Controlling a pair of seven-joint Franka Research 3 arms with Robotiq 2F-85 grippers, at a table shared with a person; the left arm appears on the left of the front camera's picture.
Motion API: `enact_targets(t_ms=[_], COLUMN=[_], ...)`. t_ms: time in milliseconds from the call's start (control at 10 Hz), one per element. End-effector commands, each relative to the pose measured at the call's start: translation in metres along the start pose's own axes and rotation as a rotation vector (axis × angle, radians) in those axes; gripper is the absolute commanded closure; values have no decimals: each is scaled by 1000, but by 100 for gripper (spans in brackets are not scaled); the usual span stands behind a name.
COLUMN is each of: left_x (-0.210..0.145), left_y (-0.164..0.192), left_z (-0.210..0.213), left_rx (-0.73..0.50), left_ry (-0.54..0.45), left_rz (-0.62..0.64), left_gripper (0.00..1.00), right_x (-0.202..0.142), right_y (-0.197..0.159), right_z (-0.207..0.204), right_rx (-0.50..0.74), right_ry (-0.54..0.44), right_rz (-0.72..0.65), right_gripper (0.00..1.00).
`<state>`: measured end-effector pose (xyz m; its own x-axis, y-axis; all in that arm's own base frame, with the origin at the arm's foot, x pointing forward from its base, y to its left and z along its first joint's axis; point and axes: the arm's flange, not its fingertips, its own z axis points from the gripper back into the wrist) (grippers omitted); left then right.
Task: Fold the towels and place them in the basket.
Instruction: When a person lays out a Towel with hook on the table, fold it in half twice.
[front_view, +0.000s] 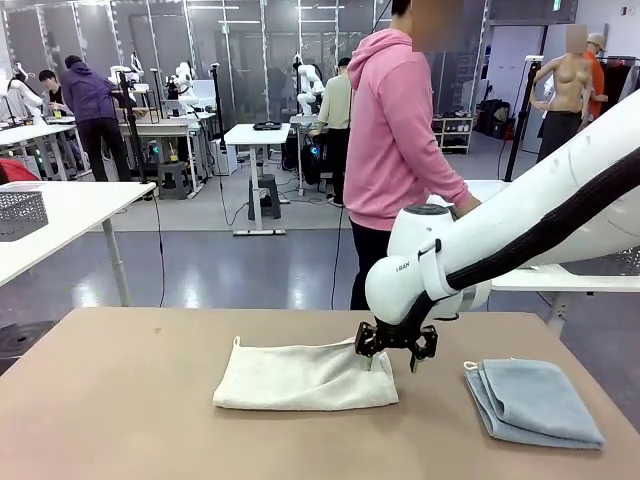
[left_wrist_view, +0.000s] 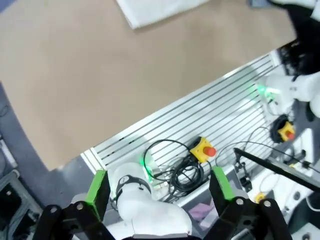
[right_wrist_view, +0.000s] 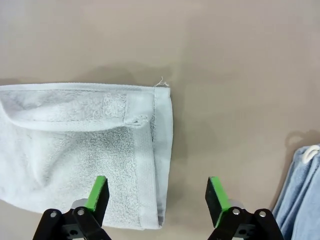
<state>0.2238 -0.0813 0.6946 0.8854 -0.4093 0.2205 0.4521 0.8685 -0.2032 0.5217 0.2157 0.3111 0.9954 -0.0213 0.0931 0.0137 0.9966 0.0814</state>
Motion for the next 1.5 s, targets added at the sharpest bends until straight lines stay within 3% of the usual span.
enact_targets(t_ms=[0,300,400,500,600,900,1400], left_x=[5,0,0,0,0,0,0], left_y=[-2,1,1,1,1,1,1], left_z=[18,12,12,12,12,12,12], left_rx=[15,8,8,8,8,8,8], left_ry=[-17,-17,-17,-17,-17,-17,-17], left_rz=[139,56,56,56,56,56,56], left_gripper=[0,0,0,0,0,0,0], right_x=[4,4,2,2,1,0,-4], right_y=[5,9,10,10,11,13,13], right_z=[-13,-24,-24,-24,-25,-26,-15], right_rx=[16,14,5,3,4,5,-20], right_ry=[42,58,59,60,64,69,75], right_rz=[-16,-2,22,23,22,12,-14], right_gripper=[7,11,48,68,100,97,100])
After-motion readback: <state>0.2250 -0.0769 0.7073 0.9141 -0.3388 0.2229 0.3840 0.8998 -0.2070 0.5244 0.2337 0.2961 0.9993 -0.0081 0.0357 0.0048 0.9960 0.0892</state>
